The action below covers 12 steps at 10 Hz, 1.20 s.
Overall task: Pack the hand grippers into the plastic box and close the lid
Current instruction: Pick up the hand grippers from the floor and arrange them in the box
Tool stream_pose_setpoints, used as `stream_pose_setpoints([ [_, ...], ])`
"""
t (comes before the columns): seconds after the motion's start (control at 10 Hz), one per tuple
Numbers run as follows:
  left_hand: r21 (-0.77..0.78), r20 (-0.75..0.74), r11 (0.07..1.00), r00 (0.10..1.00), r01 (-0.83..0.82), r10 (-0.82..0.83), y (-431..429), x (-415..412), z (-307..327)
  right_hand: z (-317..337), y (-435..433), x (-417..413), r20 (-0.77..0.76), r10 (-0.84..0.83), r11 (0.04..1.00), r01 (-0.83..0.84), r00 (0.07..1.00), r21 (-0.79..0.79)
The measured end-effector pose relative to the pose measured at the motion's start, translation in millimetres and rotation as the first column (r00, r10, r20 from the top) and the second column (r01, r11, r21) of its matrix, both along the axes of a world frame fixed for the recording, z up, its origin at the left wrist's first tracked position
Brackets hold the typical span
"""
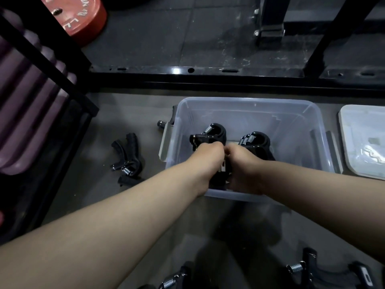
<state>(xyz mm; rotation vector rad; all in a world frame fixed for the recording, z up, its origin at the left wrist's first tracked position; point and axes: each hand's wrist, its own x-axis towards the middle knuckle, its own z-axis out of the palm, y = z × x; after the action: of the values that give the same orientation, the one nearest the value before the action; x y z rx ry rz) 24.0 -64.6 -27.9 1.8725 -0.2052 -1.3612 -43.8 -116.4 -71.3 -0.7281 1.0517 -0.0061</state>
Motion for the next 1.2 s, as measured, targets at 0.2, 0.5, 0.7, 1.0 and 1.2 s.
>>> stream_pose_setpoints([
  [0.2,0.043,0.122,0.99,0.983,0.133,-0.137,3,0,0,17,-5,-12,-0.035,0.223,0.972,-0.225,0.974,-0.067],
  [0.5,0.056,0.165,0.95,0.935,0.308,-0.313,-23,-65,-2,24,-74,-65,-0.545,0.022,0.741,-0.38,0.838,-0.554],
  [0.7,0.074,0.041,0.969,0.97,0.237,-0.24,-45,-80,-7,-4,-50,-57,-0.34,-0.02,0.955,-0.082,0.94,-0.284],
  [1.0,0.153,0.249,0.885,0.85,0.439,-0.464,-30,-62,-3,-5,-51,-48,-0.47,0.194,0.923,-0.323,0.861,-0.21],
  [1.2,-0.059,0.433,0.893,0.817,0.447,-0.38,-16,-37,10,-14,-62,-47,-0.47,0.202,0.928,-0.321,0.859,-0.189],
])
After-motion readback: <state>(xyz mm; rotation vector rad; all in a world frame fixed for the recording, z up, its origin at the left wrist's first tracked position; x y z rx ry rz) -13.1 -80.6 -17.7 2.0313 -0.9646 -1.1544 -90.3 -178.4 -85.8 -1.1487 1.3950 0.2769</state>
